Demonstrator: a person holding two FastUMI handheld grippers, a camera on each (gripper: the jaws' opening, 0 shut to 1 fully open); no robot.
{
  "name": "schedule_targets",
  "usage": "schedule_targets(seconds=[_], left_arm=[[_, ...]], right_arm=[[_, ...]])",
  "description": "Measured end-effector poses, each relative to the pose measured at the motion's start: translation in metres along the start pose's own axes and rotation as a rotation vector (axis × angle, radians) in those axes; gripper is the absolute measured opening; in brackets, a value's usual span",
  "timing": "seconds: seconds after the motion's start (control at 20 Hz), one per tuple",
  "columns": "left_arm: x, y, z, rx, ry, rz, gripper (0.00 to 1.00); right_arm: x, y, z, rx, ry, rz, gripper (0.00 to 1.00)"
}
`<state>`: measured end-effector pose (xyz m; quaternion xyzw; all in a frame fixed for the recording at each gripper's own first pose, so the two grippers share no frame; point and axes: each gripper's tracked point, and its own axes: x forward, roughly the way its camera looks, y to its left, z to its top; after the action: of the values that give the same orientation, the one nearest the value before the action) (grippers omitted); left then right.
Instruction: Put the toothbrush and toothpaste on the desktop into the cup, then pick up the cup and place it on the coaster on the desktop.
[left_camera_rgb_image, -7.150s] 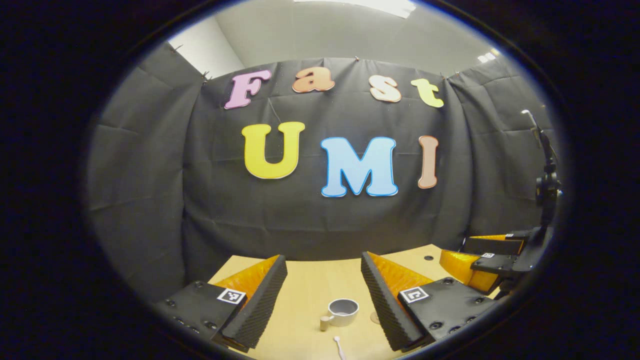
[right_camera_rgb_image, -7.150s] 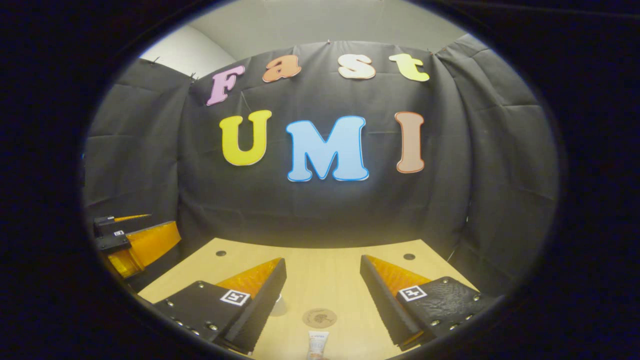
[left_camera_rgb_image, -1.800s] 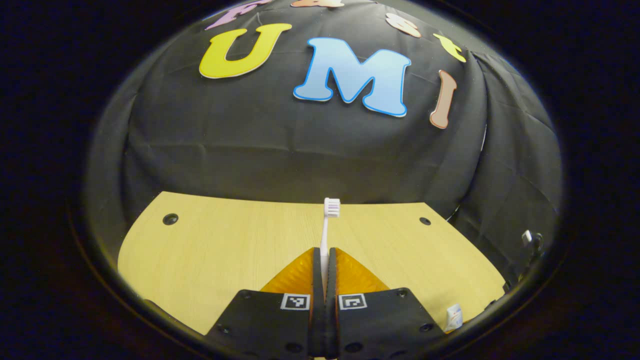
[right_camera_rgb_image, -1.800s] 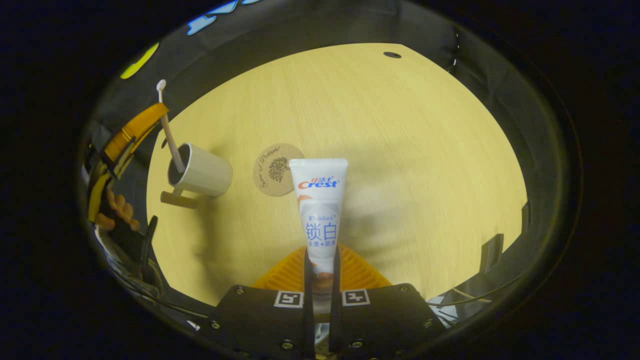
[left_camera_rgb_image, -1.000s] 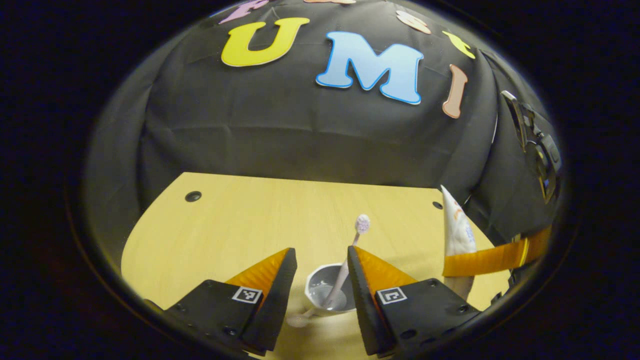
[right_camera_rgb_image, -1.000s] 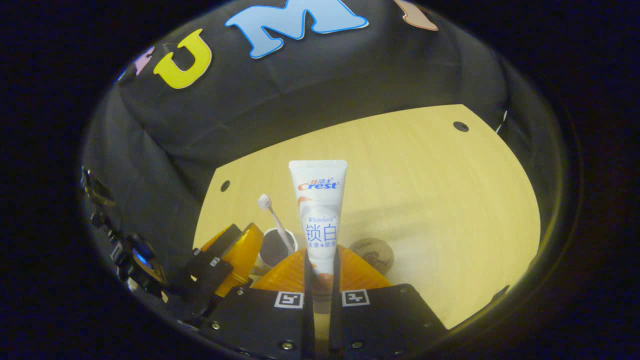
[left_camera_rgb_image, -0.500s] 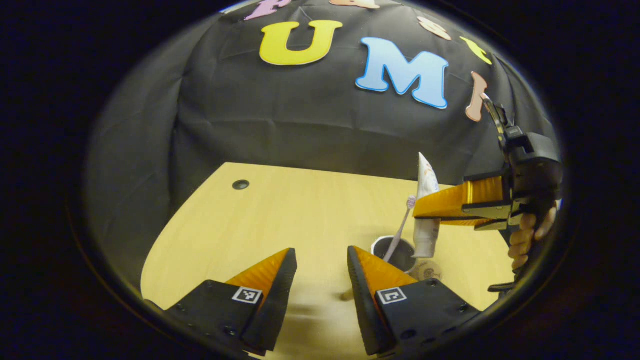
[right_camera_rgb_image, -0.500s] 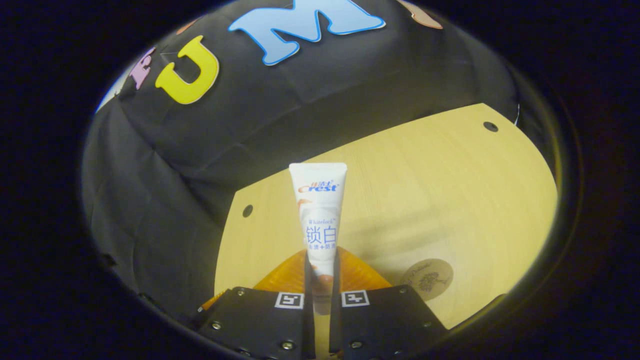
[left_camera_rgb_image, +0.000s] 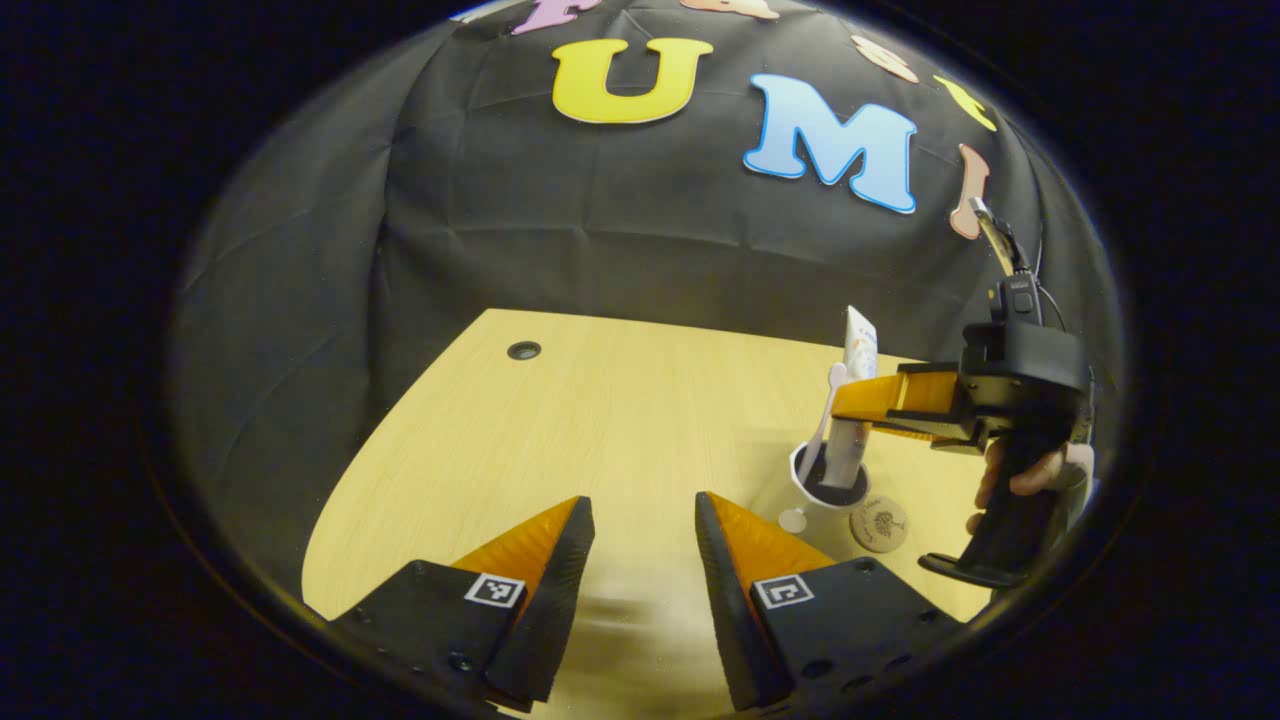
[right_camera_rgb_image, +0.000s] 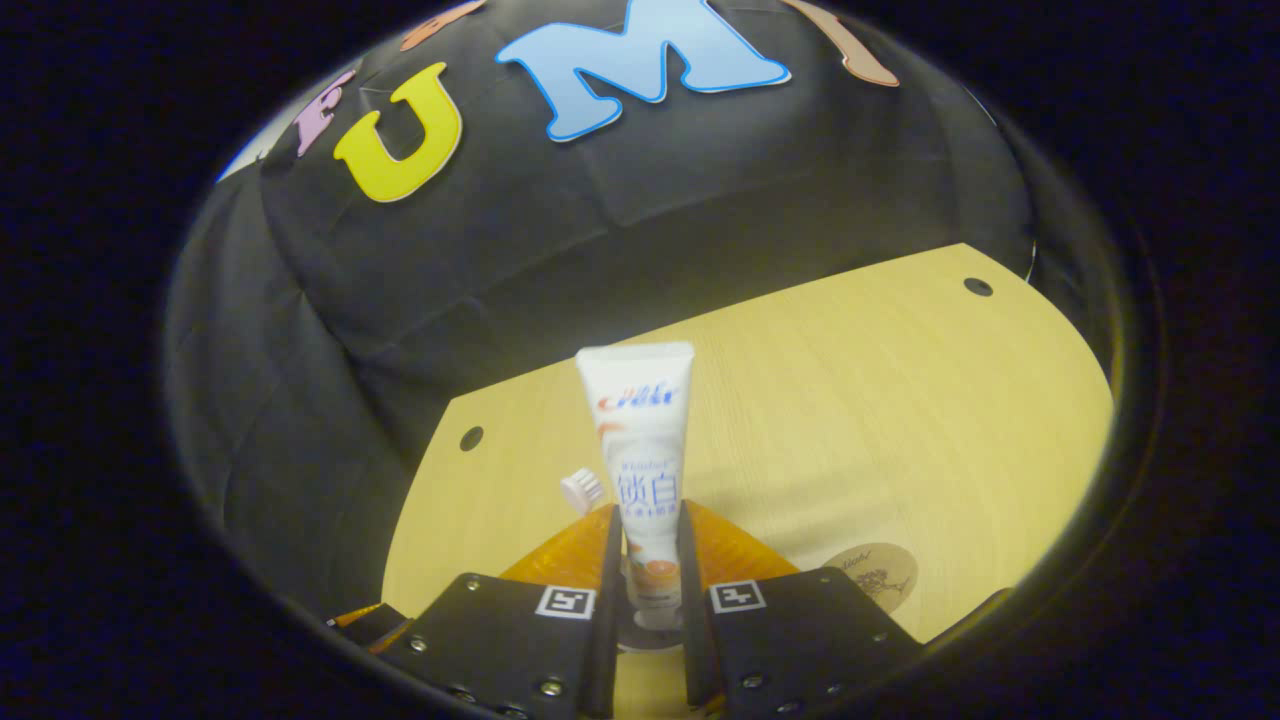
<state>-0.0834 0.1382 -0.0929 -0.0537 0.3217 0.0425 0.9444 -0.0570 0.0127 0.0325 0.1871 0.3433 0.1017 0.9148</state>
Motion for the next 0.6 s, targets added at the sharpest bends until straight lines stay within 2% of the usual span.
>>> schedule_targets(seconds=[0.05,0.15,0.2,0.6], left_arm=[[-0.001,-0.001,0.000,0.001,0.000,-0.003,0.69],[-0.002,-0.006,0.001,0.006,0.001,-0.014,0.69],[-0.001,-0.009,0.002,0.011,0.001,-0.020,0.69],[-0.001,-0.040,0.010,0.042,-0.001,-0.089,0.68]], right_arm=[[0.002,0.002,-0.003,-0.001,-0.007,0.010,0.29],[-0.011,0.006,-0.001,-0.010,-0.025,0.004,0.69],[-0.013,0.006,0.000,-0.009,-0.034,0.008,0.83],[-0.035,-0.002,0.024,0.051,-0.078,0.020,0.83]])
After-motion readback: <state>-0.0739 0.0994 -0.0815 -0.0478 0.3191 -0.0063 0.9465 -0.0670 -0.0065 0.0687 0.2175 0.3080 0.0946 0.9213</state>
